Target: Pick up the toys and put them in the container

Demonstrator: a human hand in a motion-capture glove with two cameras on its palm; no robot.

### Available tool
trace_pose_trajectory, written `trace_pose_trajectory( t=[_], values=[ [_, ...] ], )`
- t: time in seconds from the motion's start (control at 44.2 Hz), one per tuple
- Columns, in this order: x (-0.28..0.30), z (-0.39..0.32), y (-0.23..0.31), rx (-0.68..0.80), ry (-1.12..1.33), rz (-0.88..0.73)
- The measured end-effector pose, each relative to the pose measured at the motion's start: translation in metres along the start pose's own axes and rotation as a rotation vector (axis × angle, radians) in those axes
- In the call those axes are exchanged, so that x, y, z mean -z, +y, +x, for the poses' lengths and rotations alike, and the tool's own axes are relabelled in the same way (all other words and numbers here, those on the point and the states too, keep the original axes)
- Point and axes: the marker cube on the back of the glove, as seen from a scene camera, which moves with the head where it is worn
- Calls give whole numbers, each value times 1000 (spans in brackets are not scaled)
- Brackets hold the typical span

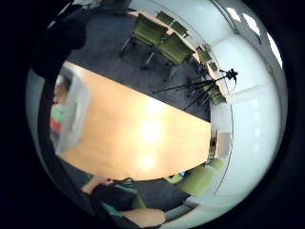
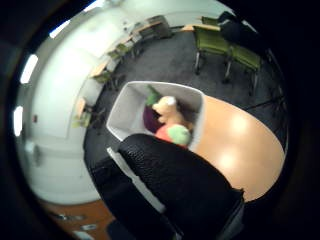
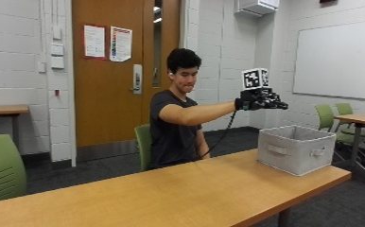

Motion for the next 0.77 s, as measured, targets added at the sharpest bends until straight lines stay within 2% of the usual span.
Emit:
trace_pose_trajectory(
  t=[0.339,0.769],
  values=[
    [-26,111,72,-188,-53,-13],
    [-48,137,106,-223,-70,-40]
  ],
)
